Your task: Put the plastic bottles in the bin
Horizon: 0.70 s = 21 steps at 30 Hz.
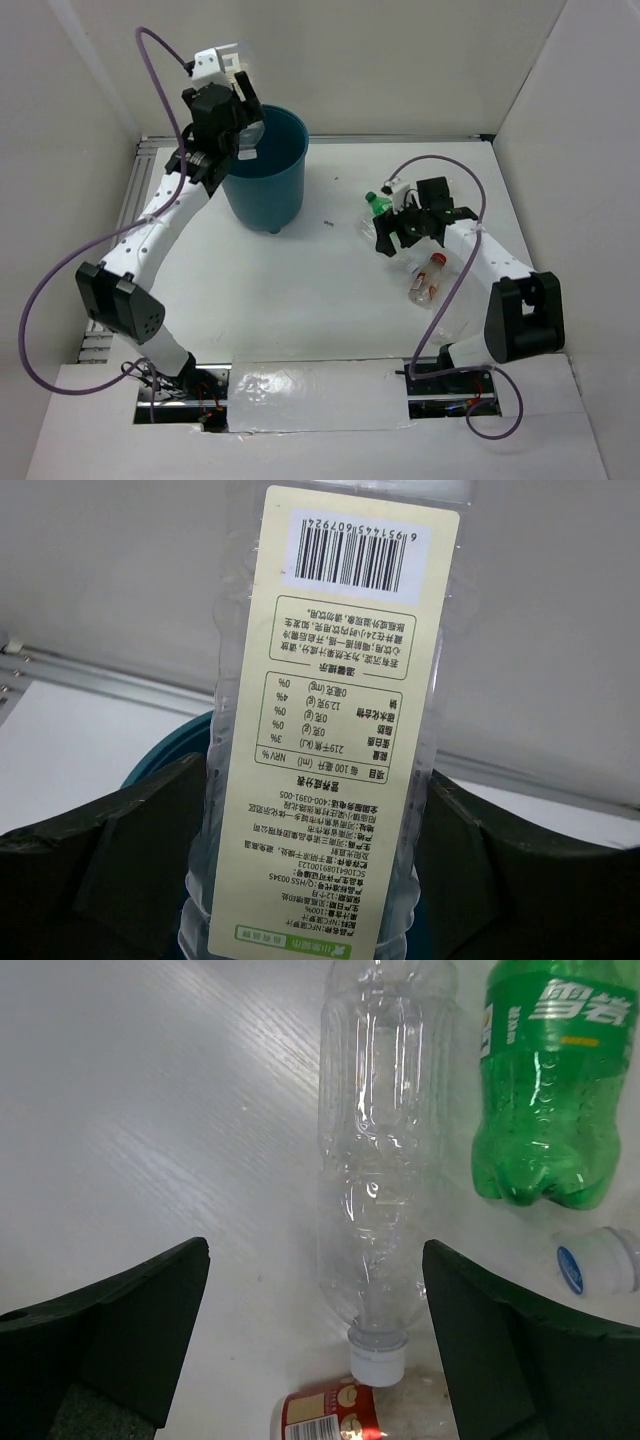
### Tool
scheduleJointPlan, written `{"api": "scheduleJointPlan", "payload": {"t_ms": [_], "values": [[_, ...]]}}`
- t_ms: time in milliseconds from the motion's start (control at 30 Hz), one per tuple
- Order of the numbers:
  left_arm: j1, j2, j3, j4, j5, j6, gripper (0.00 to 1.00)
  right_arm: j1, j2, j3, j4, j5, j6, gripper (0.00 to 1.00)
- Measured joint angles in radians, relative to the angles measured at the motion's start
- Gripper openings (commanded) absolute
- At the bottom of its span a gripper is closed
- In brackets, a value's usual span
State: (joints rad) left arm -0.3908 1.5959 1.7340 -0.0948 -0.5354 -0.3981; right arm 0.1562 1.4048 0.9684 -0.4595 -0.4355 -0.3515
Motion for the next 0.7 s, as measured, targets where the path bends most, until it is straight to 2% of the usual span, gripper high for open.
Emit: {"api": "scheduleJointPlan", "payload": {"t_ms": [33, 100, 133, 200, 267, 333, 367, 433, 500, 533, 600, 633, 667, 700], "values": [[0.013, 0.023, 0.000, -0.009, -0.003, 0.000, 0.46, 0.019, 0.021, 0.002, 0.003, 0.023, 0.000, 0.94], [0.030, 0.066, 0.001, -0.034, -0.001, 0.001, 0.57, 0.050, 0.060, 0.002, 0.004, 0.079, 0.004, 0.94], [0.035, 0.085, 0.002, -0.045, 0.002, 0.001, 0.69, 0.063, 0.077, 0.002, 0.004, 0.105, 0.007, 0.94], [0.040, 0.114, 0.003, -0.069, 0.017, 0.002, 0.82, 0.088, 0.115, 0.005, 0.006, 0.166, 0.016, 0.94], [0.040, 0.128, 0.003, -0.086, 0.034, 0.003, 0.90, 0.103, 0.149, 0.010, 0.014, 0.214, 0.024, 0.94], [0.040, 0.130, 0.004, -0.095, 0.047, 0.006, 0.93, 0.109, 0.176, 0.016, 0.021, 0.255, 0.030, 0.94], [0.039, 0.130, 0.008, -0.096, 0.051, 0.006, 1.00, 0.109, 0.187, 0.018, 0.024, 0.272, 0.032, 0.94], [0.032, 0.127, 0.018, -0.092, 0.066, 0.012, 1.00, 0.113, 0.207, 0.022, 0.033, 0.301, 0.033, 0.92], [0.016, 0.113, 0.020, -0.088, 0.071, 0.032, 1.00, 0.115, 0.236, 0.031, 0.040, 0.323, 0.033, 0.85], [0.002, 0.099, 0.019, -0.087, 0.074, 0.044, 1.00, 0.116, 0.252, 0.035, 0.044, 0.326, 0.033, 0.75], [-0.031, 0.062, 0.004, -0.072, 0.078, 0.071, 1.00, 0.116, 0.277, 0.038, 0.049, 0.326, 0.030, 0.64], [-0.046, 0.036, -0.009, -0.066, 0.080, 0.084, 1.00, 0.117, 0.283, 0.042, 0.048, 0.323, 0.028, 0.56], [-0.062, 0.011, -0.021, -0.061, 0.085, 0.091, 1.00, 0.117, 0.283, 0.048, 0.048, 0.319, 0.025, 0.40], [-0.076, -0.015, -0.035, -0.058, 0.087, 0.104, 1.00, 0.119, 0.284, 0.053, 0.048, 0.310, 0.020, 0.33]]}}
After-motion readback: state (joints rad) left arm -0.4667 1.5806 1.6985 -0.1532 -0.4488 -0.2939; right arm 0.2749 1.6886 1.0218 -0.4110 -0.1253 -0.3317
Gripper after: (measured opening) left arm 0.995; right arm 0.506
